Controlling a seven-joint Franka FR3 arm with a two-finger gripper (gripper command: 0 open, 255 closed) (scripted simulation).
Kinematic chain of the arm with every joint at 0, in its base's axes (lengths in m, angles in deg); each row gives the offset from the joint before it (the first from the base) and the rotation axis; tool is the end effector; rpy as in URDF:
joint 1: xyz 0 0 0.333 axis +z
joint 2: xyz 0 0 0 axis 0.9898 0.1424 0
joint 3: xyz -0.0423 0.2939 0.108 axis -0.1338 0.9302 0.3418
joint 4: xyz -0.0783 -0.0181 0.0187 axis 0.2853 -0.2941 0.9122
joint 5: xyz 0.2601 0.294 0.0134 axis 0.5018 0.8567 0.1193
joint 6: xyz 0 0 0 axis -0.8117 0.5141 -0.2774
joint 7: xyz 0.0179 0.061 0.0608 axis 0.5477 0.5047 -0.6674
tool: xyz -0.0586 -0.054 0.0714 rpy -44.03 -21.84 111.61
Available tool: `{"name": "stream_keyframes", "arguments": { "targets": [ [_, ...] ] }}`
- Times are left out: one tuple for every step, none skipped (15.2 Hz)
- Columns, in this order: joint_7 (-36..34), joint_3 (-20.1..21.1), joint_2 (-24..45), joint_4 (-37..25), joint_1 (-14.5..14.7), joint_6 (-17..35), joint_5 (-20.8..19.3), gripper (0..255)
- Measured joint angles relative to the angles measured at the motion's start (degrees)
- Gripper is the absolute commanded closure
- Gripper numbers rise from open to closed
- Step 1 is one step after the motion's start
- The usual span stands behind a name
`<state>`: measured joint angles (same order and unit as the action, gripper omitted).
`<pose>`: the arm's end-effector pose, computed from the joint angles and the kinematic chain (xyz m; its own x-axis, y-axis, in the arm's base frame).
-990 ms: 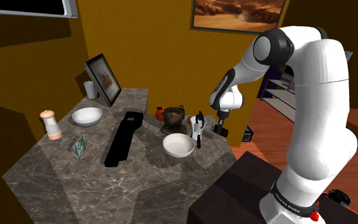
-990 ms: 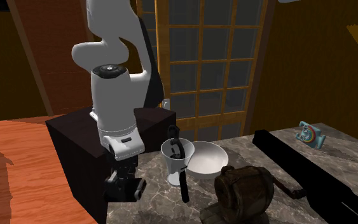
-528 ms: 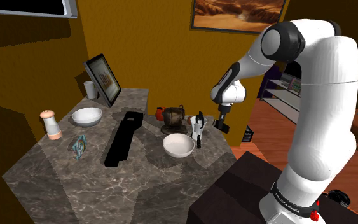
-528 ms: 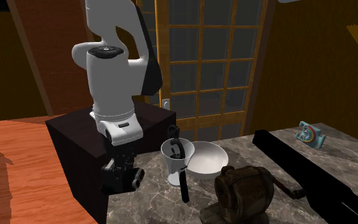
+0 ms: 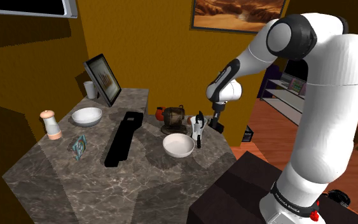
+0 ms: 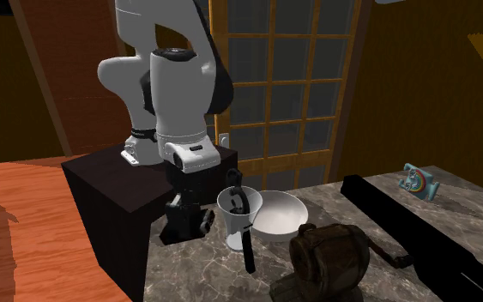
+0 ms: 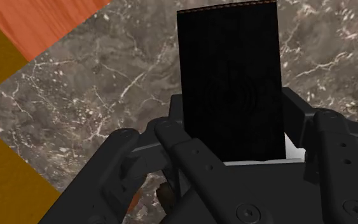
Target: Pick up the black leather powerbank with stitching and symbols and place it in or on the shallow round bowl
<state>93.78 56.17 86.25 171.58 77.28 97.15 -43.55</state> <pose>0.4802 -0.2238 0.2326 0.8984 0.4391 -0.0107 0.4392 -0.8977 0.0359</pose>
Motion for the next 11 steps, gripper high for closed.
{"name": "stream_keyframes", "arguments": {
  "targets": [
    [-1.71, 0.14, -0.68, 0.61, 1.19, -0.02, -0.56, 255],
    [-3.23, 0.48, -0.64, 0.48, 2.18, -0.12, -0.76, 255],
    [-4.96, 0.86, -0.72, 0.74, 3.36, 0.07, -1.01, 255],
    [-6.29, 1.25, -0.41, 0.32, 4.22, -0.08, -1.09, 255],
    [-7.74, 1.48, -0.63, 0.19, 5.18, -0.43, -1.42, 255],
    [-9.48, 1.87, -0.65, 0.06, 6.33, -0.57, -1.66, 255],
    [-10.88, 2.35, -0.03, -0.75, 7.21, -0.81, -1.62, 255],
    [-12.77, 2.59, -0.63, -0.21, 8.53, -0.87, -2.14, 255],
    [-14.54, 3.02, -0.59, -0.13, 9.70, -0.75, -2.36, 255],
    [-15.87, 3.43, -0.14, -0.85, 10.54, -1.05, -2.40, 255],
    [-17.14, 3.92, 0.53, -1.21, 11.38, -0.77, -2.29, 255]
  ]
}}
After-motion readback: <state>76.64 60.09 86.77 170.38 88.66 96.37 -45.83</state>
